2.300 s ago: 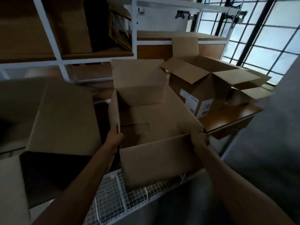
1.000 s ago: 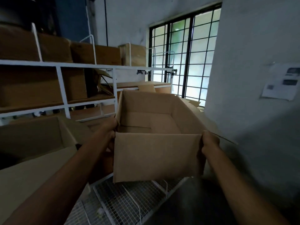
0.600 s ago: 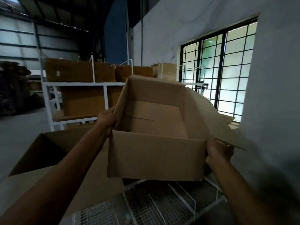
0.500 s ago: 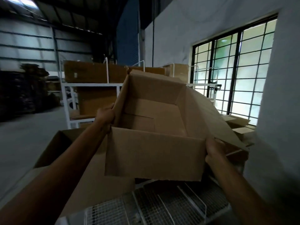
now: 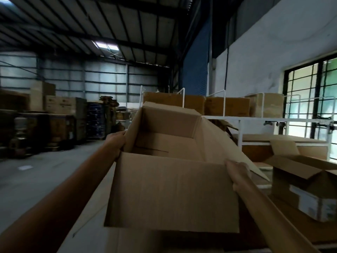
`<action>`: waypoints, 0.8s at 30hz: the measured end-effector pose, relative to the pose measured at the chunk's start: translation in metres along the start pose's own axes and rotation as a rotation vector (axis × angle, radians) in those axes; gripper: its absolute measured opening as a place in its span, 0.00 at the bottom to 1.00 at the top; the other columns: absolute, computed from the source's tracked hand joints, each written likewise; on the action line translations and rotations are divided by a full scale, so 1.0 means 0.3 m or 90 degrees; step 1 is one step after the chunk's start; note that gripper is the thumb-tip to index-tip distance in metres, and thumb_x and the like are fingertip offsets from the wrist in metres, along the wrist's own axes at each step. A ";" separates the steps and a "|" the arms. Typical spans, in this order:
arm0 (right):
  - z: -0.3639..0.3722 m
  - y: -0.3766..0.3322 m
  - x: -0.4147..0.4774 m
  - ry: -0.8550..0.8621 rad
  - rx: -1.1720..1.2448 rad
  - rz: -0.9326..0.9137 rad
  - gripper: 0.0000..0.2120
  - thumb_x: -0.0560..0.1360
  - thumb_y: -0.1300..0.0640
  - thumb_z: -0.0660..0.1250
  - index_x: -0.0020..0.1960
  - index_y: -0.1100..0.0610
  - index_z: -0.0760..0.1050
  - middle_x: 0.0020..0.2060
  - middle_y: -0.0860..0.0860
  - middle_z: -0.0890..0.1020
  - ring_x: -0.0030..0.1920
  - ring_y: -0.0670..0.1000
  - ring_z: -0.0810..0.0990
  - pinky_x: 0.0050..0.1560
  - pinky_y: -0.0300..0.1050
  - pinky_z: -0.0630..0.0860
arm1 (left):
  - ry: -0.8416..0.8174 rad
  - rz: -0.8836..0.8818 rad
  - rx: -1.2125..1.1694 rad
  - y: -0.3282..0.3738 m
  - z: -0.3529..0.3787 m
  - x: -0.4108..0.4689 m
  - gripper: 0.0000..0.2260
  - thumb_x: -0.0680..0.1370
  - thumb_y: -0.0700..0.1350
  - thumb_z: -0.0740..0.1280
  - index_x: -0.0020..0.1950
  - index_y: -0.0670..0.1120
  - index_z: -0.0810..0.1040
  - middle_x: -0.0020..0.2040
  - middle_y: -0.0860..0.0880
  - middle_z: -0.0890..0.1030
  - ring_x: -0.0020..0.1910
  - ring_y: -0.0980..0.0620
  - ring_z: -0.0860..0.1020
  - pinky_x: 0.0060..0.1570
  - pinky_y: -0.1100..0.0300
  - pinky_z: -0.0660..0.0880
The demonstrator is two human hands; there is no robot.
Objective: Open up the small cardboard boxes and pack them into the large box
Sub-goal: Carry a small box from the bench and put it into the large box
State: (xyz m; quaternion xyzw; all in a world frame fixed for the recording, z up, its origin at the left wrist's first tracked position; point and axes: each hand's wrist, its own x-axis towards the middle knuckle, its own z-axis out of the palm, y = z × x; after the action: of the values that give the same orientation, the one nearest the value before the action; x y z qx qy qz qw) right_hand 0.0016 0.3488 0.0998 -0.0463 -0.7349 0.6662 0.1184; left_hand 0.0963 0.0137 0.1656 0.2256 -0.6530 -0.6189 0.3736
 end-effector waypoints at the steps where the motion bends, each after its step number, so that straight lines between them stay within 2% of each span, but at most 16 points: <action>1: 0.050 -0.002 0.009 -0.004 0.000 -0.009 0.29 0.71 0.44 0.66 0.62 0.64 0.74 0.53 0.61 0.80 0.51 0.60 0.78 0.55 0.55 0.77 | 0.002 -0.010 0.009 -0.014 -0.024 0.037 0.15 0.80 0.37 0.62 0.65 0.47 0.79 0.54 0.44 0.80 0.44 0.45 0.78 0.41 0.53 0.76; 3: 0.131 -0.010 0.031 -0.018 -0.008 -0.015 0.24 0.76 0.50 0.66 0.63 0.68 0.73 0.55 0.63 0.79 0.49 0.59 0.76 0.47 0.50 0.75 | 0.009 -0.037 0.035 -0.049 -0.053 0.113 0.14 0.81 0.39 0.62 0.64 0.47 0.80 0.55 0.40 0.80 0.43 0.45 0.77 0.35 0.53 0.75; 4: 0.164 -0.007 0.047 -0.028 -0.022 -0.021 0.21 0.77 0.54 0.66 0.63 0.69 0.72 0.55 0.64 0.78 0.48 0.60 0.76 0.43 0.49 0.74 | 0.016 -0.047 0.038 -0.071 -0.064 0.150 0.13 0.81 0.40 0.63 0.63 0.46 0.80 0.52 0.40 0.80 0.42 0.45 0.76 0.33 0.54 0.74; 5: 0.198 -0.004 0.058 -0.033 -0.029 -0.024 0.20 0.78 0.55 0.65 0.62 0.70 0.73 0.55 0.64 0.78 0.49 0.61 0.76 0.43 0.51 0.75 | 0.019 -0.057 0.047 -0.092 -0.071 0.186 0.12 0.81 0.41 0.63 0.62 0.44 0.80 0.47 0.41 0.79 0.41 0.45 0.76 0.32 0.53 0.74; 6: 0.230 0.004 0.073 -0.030 -0.031 -0.025 0.20 0.78 0.55 0.65 0.62 0.70 0.73 0.56 0.65 0.78 0.52 0.63 0.77 0.46 0.54 0.77 | 0.008 -0.066 0.065 -0.110 -0.075 0.221 0.12 0.80 0.40 0.63 0.62 0.44 0.80 0.43 0.42 0.78 0.40 0.45 0.76 0.34 0.51 0.76; 8: 0.294 0.036 0.108 -0.018 -0.058 -0.028 0.21 0.77 0.52 0.65 0.61 0.68 0.74 0.54 0.64 0.80 0.53 0.65 0.78 0.53 0.58 0.78 | -0.034 -0.093 0.097 -0.159 -0.067 0.285 0.12 0.80 0.39 0.61 0.60 0.46 0.79 0.41 0.43 0.75 0.38 0.46 0.75 0.42 0.49 0.78; 10: 0.345 0.082 0.134 -0.038 -0.120 -0.031 0.22 0.78 0.48 0.64 0.59 0.66 0.76 0.50 0.61 0.80 0.52 0.63 0.79 0.55 0.58 0.77 | -0.027 -0.109 0.126 -0.205 -0.055 0.320 0.10 0.81 0.39 0.59 0.58 0.49 0.77 0.44 0.41 0.76 0.39 0.45 0.75 0.41 0.50 0.77; 12: 0.389 0.136 0.155 -0.040 -0.180 -0.024 0.25 0.78 0.42 0.61 0.60 0.63 0.77 0.52 0.59 0.80 0.52 0.62 0.79 0.55 0.56 0.76 | -0.005 -0.131 0.164 -0.268 -0.043 0.369 0.13 0.82 0.42 0.59 0.64 0.47 0.78 0.50 0.39 0.78 0.44 0.42 0.77 0.40 0.48 0.78; 14: 0.416 0.166 0.177 -0.027 -0.254 -0.044 0.27 0.78 0.39 0.58 0.59 0.61 0.77 0.53 0.59 0.80 0.52 0.60 0.79 0.54 0.55 0.75 | -0.004 -0.135 0.198 -0.339 -0.041 0.409 0.14 0.82 0.41 0.59 0.65 0.45 0.77 0.52 0.39 0.78 0.43 0.42 0.76 0.41 0.49 0.77; 17: 0.447 0.162 0.214 -0.069 -0.395 -0.091 0.22 0.80 0.43 0.56 0.50 0.61 0.75 0.46 0.57 0.78 0.49 0.57 0.78 0.55 0.55 0.74 | -0.055 -0.106 0.336 -0.406 -0.053 0.455 0.15 0.82 0.40 0.58 0.65 0.40 0.77 0.59 0.37 0.78 0.50 0.42 0.76 0.52 0.49 0.77; 19: 0.450 0.146 0.225 -0.035 -0.517 -0.139 0.21 0.80 0.40 0.54 0.45 0.57 0.73 0.40 0.54 0.76 0.45 0.53 0.77 0.55 0.56 0.75 | -0.087 -0.068 0.365 -0.405 -0.049 0.452 0.15 0.81 0.38 0.58 0.65 0.38 0.77 0.63 0.36 0.77 0.50 0.45 0.75 0.45 0.54 0.76; 20: 0.452 0.136 0.237 -0.009 -0.575 -0.177 0.22 0.80 0.39 0.54 0.45 0.56 0.74 0.39 0.53 0.77 0.43 0.52 0.77 0.53 0.55 0.76 | -0.093 -0.034 0.383 -0.411 -0.042 0.452 0.14 0.81 0.38 0.58 0.63 0.39 0.78 0.62 0.37 0.78 0.49 0.46 0.75 0.42 0.56 0.75; 22: 0.454 0.112 0.234 0.038 -0.656 -0.254 0.20 0.79 0.40 0.58 0.50 0.56 0.76 0.41 0.53 0.78 0.41 0.51 0.77 0.49 0.51 0.77 | -0.123 0.041 0.495 -0.406 -0.020 0.440 0.12 0.82 0.40 0.58 0.57 0.42 0.80 0.56 0.42 0.81 0.50 0.47 0.77 0.49 0.54 0.75; 24: 0.480 0.099 0.224 0.048 -0.693 -0.329 0.16 0.77 0.46 0.65 0.58 0.56 0.74 0.52 0.55 0.78 0.48 0.52 0.76 0.50 0.50 0.76 | -0.171 0.138 0.611 -0.414 0.008 0.415 0.12 0.82 0.43 0.58 0.55 0.43 0.80 0.52 0.44 0.82 0.50 0.47 0.78 0.52 0.53 0.76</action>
State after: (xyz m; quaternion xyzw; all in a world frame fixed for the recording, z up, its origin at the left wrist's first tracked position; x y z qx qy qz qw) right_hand -0.1000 0.2279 0.0659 0.0566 -0.9529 0.1421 0.2618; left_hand -0.0034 -0.0953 0.0703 0.2215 -0.9256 -0.2304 0.2029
